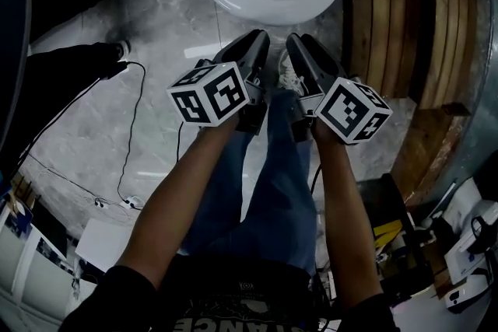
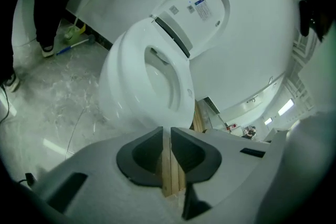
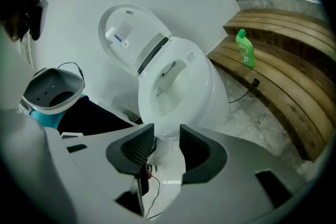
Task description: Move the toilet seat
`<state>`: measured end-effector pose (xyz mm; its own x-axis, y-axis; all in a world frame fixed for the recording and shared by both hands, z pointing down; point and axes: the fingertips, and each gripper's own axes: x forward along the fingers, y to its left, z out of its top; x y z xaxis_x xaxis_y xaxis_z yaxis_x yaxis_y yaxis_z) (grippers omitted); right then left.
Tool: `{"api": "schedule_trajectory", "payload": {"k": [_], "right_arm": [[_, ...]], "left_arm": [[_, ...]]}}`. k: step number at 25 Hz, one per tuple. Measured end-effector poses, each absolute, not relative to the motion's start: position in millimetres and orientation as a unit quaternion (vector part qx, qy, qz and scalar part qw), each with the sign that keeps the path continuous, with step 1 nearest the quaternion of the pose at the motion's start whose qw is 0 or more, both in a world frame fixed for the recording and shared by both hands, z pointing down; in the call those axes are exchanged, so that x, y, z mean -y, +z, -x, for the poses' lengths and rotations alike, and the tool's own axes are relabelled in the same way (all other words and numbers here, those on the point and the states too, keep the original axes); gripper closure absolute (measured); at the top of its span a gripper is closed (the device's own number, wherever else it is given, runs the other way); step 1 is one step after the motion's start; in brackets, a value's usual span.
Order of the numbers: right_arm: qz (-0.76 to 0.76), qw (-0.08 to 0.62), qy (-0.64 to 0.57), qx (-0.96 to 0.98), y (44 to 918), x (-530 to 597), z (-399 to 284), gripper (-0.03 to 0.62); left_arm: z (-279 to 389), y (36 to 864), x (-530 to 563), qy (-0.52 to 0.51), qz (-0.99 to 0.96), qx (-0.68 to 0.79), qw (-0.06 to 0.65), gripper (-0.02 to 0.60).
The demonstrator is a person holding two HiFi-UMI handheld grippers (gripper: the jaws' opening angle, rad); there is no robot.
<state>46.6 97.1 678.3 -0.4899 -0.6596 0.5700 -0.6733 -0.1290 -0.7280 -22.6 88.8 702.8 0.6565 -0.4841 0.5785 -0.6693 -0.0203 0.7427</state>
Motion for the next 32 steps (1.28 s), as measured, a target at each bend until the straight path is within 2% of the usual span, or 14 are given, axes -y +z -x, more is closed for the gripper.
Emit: {"api": "schedule_trajectory", "payload": {"k": [4, 8, 12, 16, 19, 20, 21, 32], "right_arm": [[-0.494, -0.021, 0.576, 0.651, 703, -94, -54, 0.419], [-0.487, -0.037, 0.582, 0.650, 718, -87, -56, 0.401], [-0.481, -0.069, 0.604, 0.632, 732, -79, -61, 0.388], [-0.464, -0.110, 0.626, 0.617, 735, -70, -61, 0.387], [-0.463, -0.111, 0.630, 0.613, 739, -65, -64, 0.387], [-0.466, -0.113, 0.639, 0.602, 741, -66, -65, 0.390], [-0.466, -0.119, 0.647, 0.592, 743, -67, -66, 0.397], [-0.440, -0.155, 0.678, 0.568, 704, -74, -67, 0.437]], "left_arm": [[23, 719, -91, 0.045, -0.703, 0.397, 0.589, 0.452], [20, 727, -88, 0.021, -0.709, 0.381, 0.593, 0.383], [14, 735, -79, -0.004, -0.708, 0.368, 0.602, 0.350], [12, 736, -71, -0.016, -0.707, 0.372, 0.601, 0.347], [14, 738, -69, -0.019, -0.697, 0.381, 0.607, 0.348], [15, 739, -70, -0.020, -0.692, 0.383, 0.611, 0.353], [15, 741, -70, -0.021, -0.687, 0.385, 0.616, 0.387], [17, 700, -75, -0.041, -0.663, 0.391, 0.637, 0.407]]}}
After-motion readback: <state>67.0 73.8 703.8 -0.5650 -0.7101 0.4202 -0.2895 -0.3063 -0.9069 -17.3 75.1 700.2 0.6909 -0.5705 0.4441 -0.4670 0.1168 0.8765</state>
